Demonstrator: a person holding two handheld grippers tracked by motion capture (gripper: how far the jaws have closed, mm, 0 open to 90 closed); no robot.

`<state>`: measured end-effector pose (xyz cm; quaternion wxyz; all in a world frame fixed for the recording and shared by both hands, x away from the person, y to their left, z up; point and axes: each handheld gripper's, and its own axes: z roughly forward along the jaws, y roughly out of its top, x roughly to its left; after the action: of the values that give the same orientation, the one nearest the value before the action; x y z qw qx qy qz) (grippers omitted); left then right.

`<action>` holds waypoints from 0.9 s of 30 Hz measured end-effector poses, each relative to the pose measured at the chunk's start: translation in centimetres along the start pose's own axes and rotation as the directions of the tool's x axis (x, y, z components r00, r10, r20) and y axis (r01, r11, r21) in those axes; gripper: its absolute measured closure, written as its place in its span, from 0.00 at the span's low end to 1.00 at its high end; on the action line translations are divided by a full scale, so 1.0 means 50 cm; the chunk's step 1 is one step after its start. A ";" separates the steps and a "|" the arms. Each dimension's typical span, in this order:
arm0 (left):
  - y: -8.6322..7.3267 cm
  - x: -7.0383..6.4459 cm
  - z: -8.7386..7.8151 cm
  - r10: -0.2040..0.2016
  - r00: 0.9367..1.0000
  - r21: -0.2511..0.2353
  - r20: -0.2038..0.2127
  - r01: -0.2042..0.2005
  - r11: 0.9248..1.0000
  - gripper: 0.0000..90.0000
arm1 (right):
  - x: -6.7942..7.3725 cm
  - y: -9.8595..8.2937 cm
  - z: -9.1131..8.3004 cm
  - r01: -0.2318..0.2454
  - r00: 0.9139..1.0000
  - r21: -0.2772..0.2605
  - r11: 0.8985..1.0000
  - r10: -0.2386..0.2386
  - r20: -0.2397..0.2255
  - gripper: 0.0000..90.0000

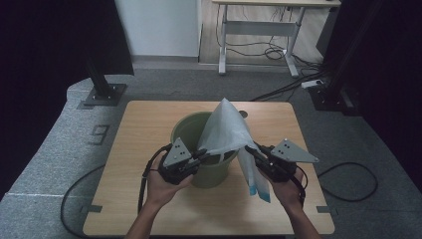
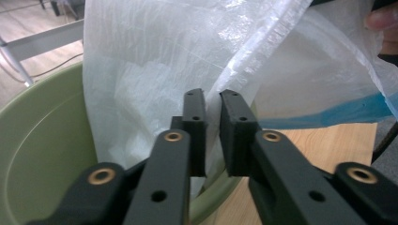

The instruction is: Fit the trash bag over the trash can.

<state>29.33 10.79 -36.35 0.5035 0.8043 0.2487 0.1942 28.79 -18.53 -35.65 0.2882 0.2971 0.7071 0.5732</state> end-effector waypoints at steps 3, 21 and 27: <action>0.004 -0.002 0.005 -0.001 1.000 -0.001 0.018 0.001 1.000 0.97 | 0.004 -0.002 0.000 0.005 1.000 0.006 1.000 -0.005 -0.013 0.89; 0.014 0.043 0.001 -0.075 0.996 0.020 -0.042 0.076 0.997 1.00 | 0.037 -0.019 -0.012 -0.036 0.998 0.014 0.999 0.037 -0.059 0.49; 0.003 0.069 -0.018 -0.119 0.990 0.005 -0.081 0.120 0.993 1.00 | 0.030 -0.041 -0.029 -0.060 0.997 0.027 0.998 0.061 -0.043 0.46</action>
<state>31.62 13.44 -35.62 0.4999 0.7819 0.3175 0.1947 26.55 -18.68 -37.50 0.2514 0.3094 0.7112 0.5791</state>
